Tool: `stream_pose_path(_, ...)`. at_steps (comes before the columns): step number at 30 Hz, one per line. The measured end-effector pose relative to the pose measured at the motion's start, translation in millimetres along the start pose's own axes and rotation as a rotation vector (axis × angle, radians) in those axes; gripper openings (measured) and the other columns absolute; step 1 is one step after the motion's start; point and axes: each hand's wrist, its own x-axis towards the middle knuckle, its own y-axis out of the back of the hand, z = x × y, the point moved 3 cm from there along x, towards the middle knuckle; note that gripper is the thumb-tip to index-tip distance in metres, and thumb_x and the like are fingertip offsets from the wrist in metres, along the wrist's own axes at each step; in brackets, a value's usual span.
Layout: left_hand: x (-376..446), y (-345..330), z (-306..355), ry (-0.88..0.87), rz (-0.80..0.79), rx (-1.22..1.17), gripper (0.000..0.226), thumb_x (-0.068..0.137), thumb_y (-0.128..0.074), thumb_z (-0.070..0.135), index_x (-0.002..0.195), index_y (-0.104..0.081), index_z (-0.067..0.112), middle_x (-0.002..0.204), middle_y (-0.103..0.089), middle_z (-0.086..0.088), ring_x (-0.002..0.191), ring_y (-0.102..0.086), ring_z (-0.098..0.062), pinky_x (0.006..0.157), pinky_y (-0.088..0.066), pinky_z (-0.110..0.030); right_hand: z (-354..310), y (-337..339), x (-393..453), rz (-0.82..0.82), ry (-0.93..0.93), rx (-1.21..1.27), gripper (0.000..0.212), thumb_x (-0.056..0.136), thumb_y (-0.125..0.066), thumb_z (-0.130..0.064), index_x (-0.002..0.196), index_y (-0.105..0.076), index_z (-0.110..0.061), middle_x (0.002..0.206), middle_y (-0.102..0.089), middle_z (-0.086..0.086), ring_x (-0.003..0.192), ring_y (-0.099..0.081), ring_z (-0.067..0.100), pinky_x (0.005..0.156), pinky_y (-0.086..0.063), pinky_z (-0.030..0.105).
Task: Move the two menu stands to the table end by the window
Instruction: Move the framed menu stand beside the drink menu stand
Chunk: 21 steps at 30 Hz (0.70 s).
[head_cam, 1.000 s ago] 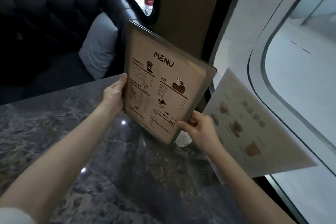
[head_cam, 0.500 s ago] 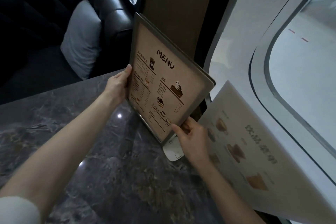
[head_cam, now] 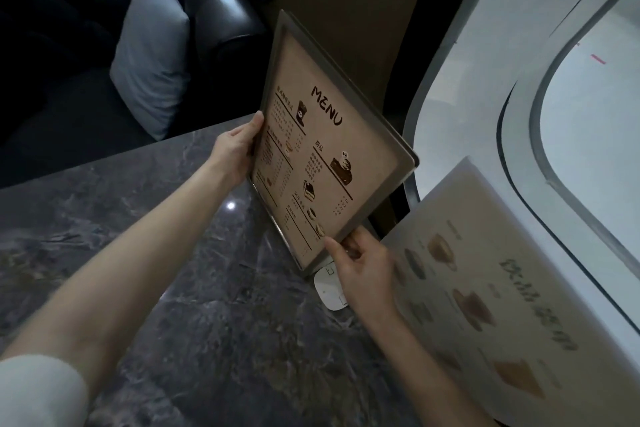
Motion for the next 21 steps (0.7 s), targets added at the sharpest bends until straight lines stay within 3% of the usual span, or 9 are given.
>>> stream_pose_path(5,2,-3,-5,0.002,-0.001,-0.01,0.042,0.09,-0.054,0.031,0.115,-0.059,-0.003,0.098,-0.067,-0.008,0.074,-0.071,-0.009,0.062,-0.055,-0.018,-1,-1,-3,0.021,-0.002,-0.008,0.027,0.084,-0.062,-0.015,0.111,-0.062,-0.015,0.103,-0.062,-0.013,0.089,-0.059,-0.007,0.086,-0.053,0.023)
stream_pose_path(10,3,-7,-7,-0.001,0.021,-0.014,0.031,0.09,-0.054,0.031,0.103,-0.065,0.006,0.091,-0.071,-0.003,0.074,-0.071,-0.009,0.061,-0.054,-0.018,-2,-1,-3,0.036,0.004,-0.043,0.029,0.084,-0.061,-0.016,0.113,-0.061,-0.015,0.111,-0.067,-0.004,0.097,-0.058,-0.001,0.086,-0.052,0.022)
stream_pose_path(13,-3,-12,-6,-0.026,0.05,0.042,0.029,0.091,-0.052,0.034,0.1,-0.065,0.01,0.084,-0.073,0.003,0.079,-0.07,-0.01,0.059,-0.053,-0.014,-2,1,-3,0.024,0.021,-0.115,0.029,0.086,-0.06,-0.019,0.115,-0.06,-0.015,0.116,-0.067,0.002,0.103,-0.061,0.006,0.079,-0.049,0.011)
stream_pose_path(15,-9,-16,-4,-0.037,0.093,0.211,0.039,0.093,-0.046,0.039,0.117,-0.059,0.01,0.102,-0.067,0.002,0.094,-0.063,-0.011,0.068,-0.051,-0.013,-3,2,-3,-0.014,0.017,-0.18,0.03,0.087,-0.057,-0.022,0.116,-0.057,-0.016,0.12,-0.065,0.003,0.108,-0.061,0.011,0.07,-0.045,0.003)
stream_pose_path(18,-21,-18,-6,-0.04,0.122,0.572,0.05,0.095,-0.036,0.044,0.137,-0.042,0.019,0.136,-0.052,-0.006,0.125,-0.047,-0.023,0.102,-0.038,-0.032,-7,3,-2,-0.059,0.0,-0.268,0.032,0.089,-0.055,-0.024,0.119,-0.054,-0.015,0.124,-0.062,0.005,0.113,-0.059,0.014,0.078,-0.045,0.012)
stream_pose_path(21,-46,-24,-9,-0.016,0.076,0.819,0.05,0.096,-0.032,0.042,0.139,-0.036,0.017,0.142,-0.045,-0.01,0.129,-0.043,-0.03,0.104,-0.035,-0.039,-15,6,-3,-0.113,-0.016,-0.373,0.032,0.09,-0.052,-0.027,0.119,-0.054,-0.012,0.125,-0.061,0.007,0.112,-0.059,0.018,0.086,-0.051,0.025)
